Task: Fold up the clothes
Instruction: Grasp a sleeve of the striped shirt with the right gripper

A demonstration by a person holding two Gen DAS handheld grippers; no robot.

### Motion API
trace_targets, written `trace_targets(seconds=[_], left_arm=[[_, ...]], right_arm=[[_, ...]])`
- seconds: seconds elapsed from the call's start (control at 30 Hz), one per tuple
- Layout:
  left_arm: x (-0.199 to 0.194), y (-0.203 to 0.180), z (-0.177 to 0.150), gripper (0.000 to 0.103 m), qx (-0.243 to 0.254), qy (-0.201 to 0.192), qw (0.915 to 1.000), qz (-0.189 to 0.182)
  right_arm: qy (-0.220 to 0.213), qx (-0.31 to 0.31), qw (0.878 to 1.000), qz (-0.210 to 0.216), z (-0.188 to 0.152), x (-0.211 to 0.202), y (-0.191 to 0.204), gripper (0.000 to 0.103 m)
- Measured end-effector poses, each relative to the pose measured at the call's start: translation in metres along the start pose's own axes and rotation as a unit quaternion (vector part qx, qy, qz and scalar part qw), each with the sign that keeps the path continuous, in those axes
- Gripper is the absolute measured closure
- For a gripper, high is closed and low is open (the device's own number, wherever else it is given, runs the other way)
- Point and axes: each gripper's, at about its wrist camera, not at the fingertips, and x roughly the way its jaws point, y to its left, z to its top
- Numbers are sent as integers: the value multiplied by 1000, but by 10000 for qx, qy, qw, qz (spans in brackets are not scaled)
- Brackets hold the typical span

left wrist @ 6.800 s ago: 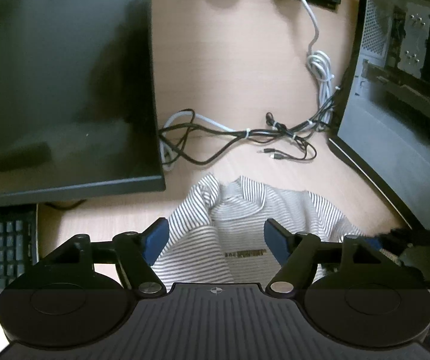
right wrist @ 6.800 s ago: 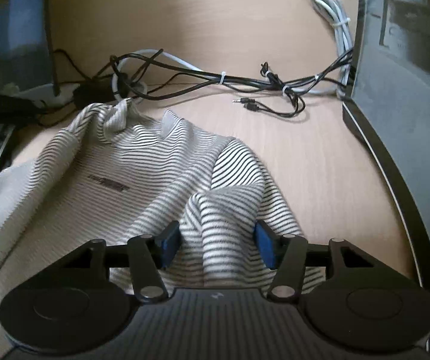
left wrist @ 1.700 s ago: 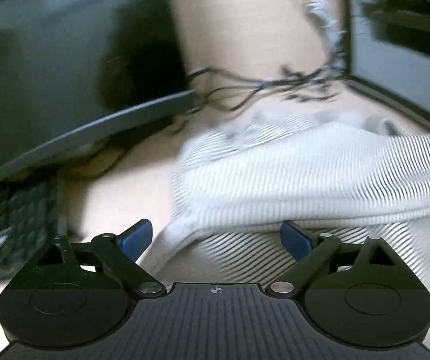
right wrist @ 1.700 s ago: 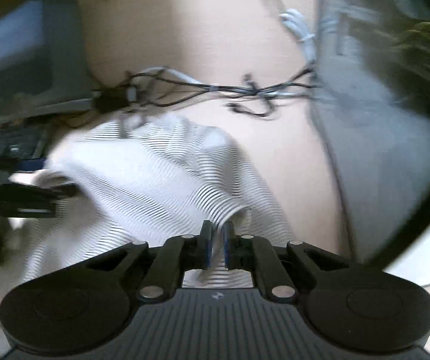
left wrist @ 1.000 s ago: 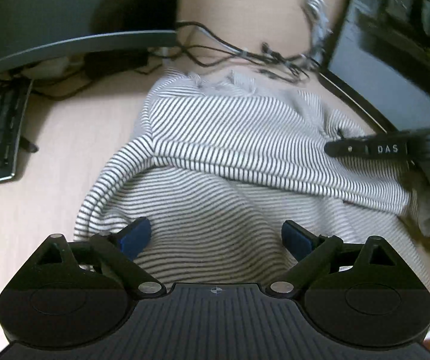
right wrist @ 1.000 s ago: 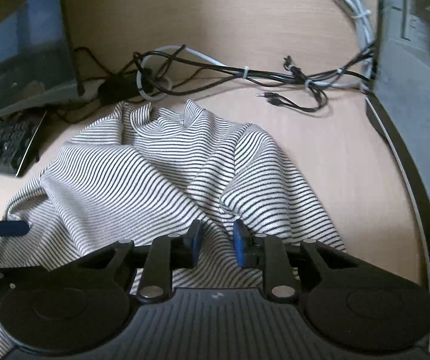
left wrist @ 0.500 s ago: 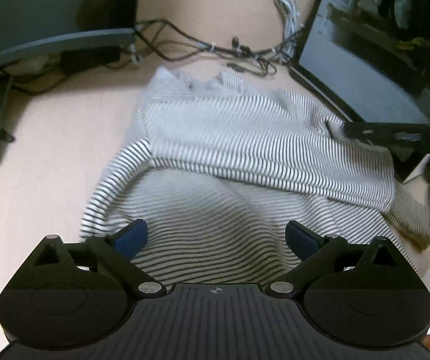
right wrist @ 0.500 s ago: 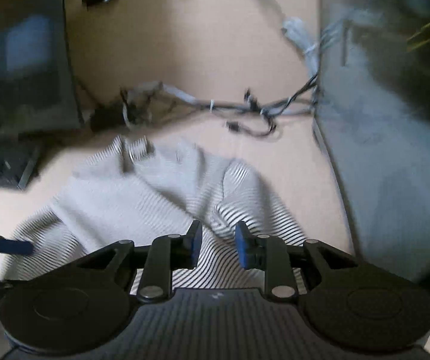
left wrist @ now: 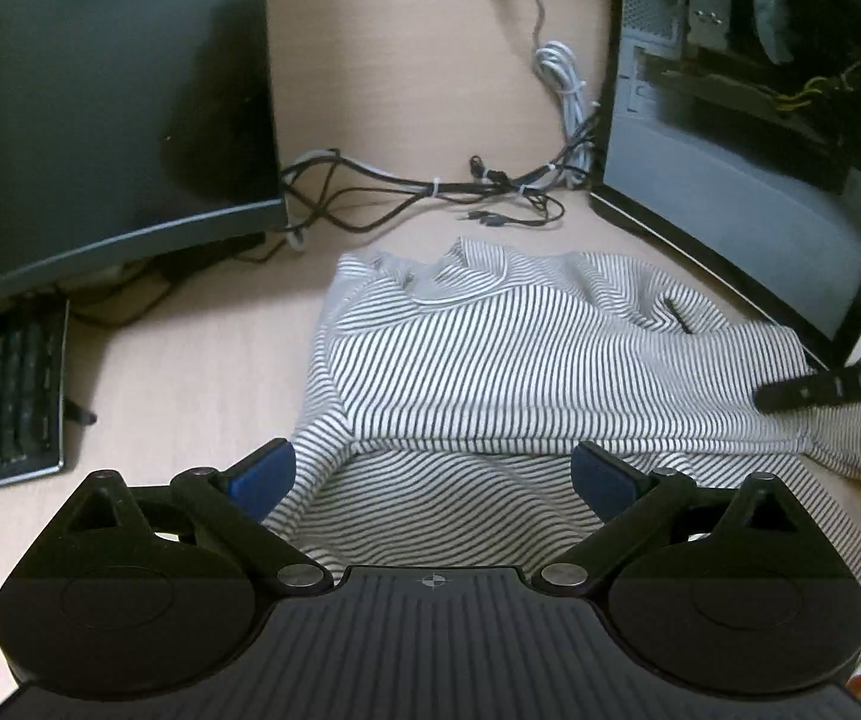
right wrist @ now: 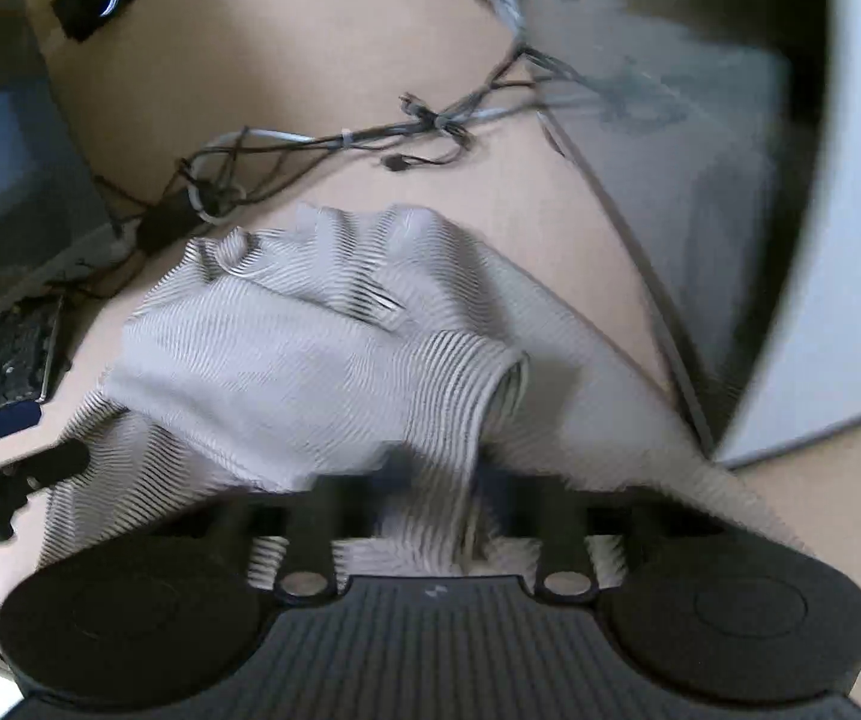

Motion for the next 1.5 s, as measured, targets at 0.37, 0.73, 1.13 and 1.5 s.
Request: trace_targets(seconds=[0.37,0.73,1.13,1.5], left_arm=[[33,-17,34,2,998,-885,9869,904],[42,95,31,7,-1268,-645,9657,2174],[-15,103,17,2,-1040,-451,9935,127],[46,95,39,1,-1749,-271,9831,-463]], right_arm=[[-2397,-2230,9312,1600,131,-133,142,94],[-1895,-3031,9294,921,141,-29,170,94],[-196,-1980,9798,-178,77,106,81,93],[-115,-1436,9878,-598,71,124,69,91]])
